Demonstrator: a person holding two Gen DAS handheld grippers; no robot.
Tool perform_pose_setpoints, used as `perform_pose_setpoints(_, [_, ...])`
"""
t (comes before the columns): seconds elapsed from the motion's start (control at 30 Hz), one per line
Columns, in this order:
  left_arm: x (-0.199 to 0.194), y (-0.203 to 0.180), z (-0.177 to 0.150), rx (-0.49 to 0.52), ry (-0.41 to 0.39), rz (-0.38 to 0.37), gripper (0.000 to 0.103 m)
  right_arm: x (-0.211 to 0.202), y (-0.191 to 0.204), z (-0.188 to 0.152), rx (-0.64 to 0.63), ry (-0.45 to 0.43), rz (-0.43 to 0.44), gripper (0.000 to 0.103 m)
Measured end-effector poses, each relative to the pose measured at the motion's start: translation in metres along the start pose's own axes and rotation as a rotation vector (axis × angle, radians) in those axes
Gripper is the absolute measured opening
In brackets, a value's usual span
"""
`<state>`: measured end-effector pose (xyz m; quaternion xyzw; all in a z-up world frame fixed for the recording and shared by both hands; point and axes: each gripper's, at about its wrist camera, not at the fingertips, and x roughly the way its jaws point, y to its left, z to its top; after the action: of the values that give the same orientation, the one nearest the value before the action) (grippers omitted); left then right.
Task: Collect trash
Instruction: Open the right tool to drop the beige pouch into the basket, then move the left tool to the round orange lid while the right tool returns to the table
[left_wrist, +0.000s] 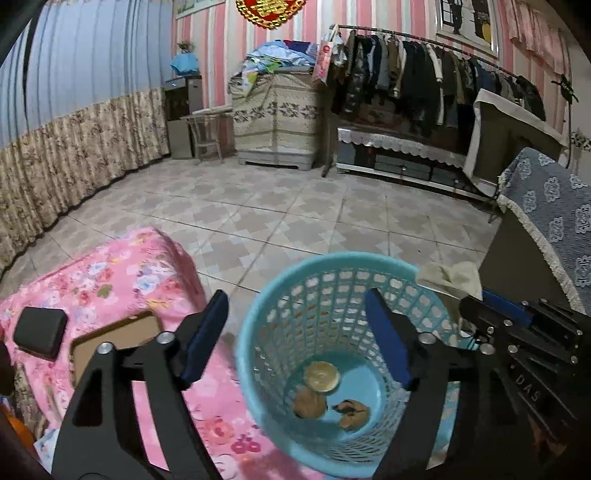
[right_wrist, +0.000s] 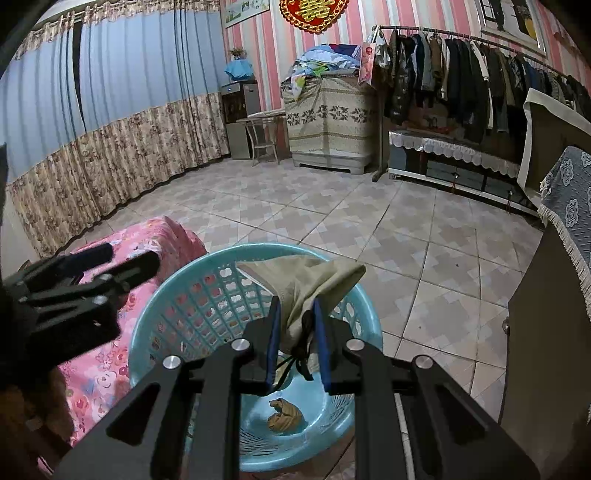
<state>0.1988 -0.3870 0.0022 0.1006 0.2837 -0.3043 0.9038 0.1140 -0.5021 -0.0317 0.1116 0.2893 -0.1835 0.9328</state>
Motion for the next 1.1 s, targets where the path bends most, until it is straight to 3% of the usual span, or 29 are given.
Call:
perform_pose_setpoints(0.2, [-0.014, 0.023, -0.002, -0.033, -0.021, 0.080, 0.093, 0.004, 0.003, -0.004, -0.006, 0.013, 0.004, 0.018])
perform_pose_setpoints(0.57, [-0.042, 0.069, -0.016, -0.111, -0.024, 0.192, 0.097, 0.023, 0.025, -0.004, -0.045, 0.054, 0.016, 0.023])
perform_pose_setpoints(0.73, [-0.063, 0.090, -0.025, -0.143, -0.031, 0.227, 0.097, 0.026, 0.031, -0.005, -0.055, 0.058, -0.015, 0.062])
perform_pose_setpoints(0.83, [-0.072, 0.101, -0.029, -0.158, -0.034, 0.246, 0.098, 0.023, 0.031, -0.007, -0.048, 0.051, -0.040, 0.078])
perform_pose_setpoints(0.93, [-0.083, 0.111, -0.035, -0.172, -0.041, 0.267, 0.098, 0.018, 0.031, -0.009, -0.047, 0.041, -0.064, 0.089])
perform_pose_setpoints(1.1, [-0.101, 0.121, -0.040, -0.191, -0.051, 0.286, 0.098, 0.007, 0.035, -0.008, -0.048, 0.026, -0.069, 0.095])
